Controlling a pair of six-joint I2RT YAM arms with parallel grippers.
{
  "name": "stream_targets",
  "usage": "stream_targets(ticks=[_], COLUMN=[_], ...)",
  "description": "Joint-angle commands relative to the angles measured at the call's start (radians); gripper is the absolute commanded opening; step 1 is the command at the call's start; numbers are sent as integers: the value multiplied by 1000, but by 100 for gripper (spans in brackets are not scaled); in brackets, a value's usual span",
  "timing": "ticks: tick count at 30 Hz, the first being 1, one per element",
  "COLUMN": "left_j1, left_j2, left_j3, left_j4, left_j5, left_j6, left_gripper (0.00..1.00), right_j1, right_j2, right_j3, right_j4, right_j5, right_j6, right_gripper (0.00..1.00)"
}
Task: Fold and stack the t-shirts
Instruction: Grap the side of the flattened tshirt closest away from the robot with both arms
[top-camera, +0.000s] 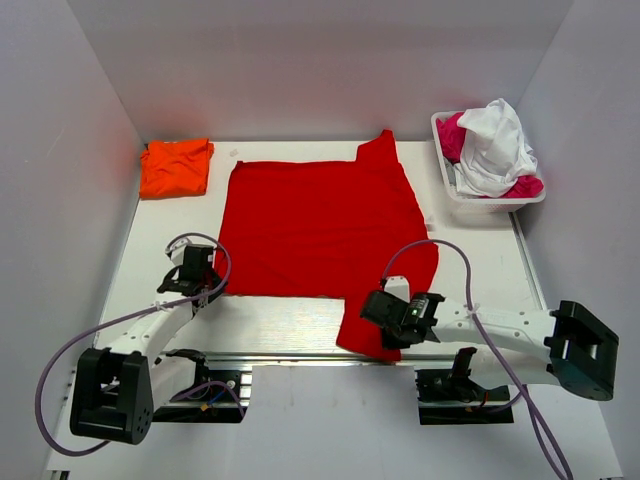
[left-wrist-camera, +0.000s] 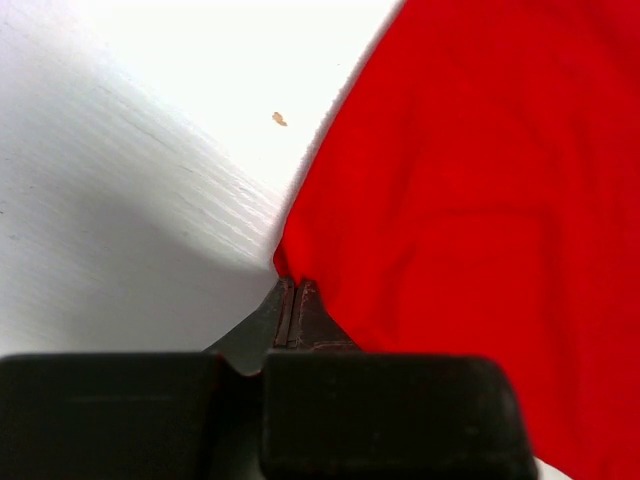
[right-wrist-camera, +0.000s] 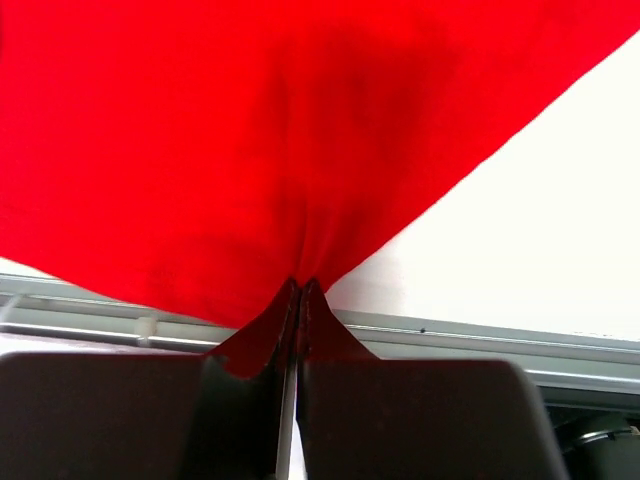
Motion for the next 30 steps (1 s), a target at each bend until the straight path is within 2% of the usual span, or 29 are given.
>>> stream_targets(ticks=[1, 6, 9, 13, 16, 20, 24, 30], left_j1=[4, 4, 4, 4, 4, 4, 4, 4], left_j2=[-31, -22, 1, 28, 51, 95, 143, 199], left_j3=[47, 118, 145, 168, 190, 230, 283, 359], left_j4=[-17, -50, -61, -61, -61, -61, -61, -70], left_j5=[28, 48, 59, 59, 50, 50, 39, 7], left_j6=[5, -4, -13, -13, -23, -23, -23, -23], left_gripper=[0, 0, 0, 0, 0, 0, 0, 0], right_j1=[7, -7, -22, -59, -96, -164, -227, -319], right_j2=[-45, -120, -140, -139, -96, -16, 1, 82], right_j3=[73, 80, 91, 125, 157, 202, 223, 321], right_j4=[-44, -52, -20, 61, 117, 164, 334, 388], right_j5=[96, 255, 299, 360, 355, 362, 268, 213], right_j6=[33, 41, 32, -75, -184, -250, -382, -493], right_gripper=[0, 0, 0, 0, 0, 0, 0, 0])
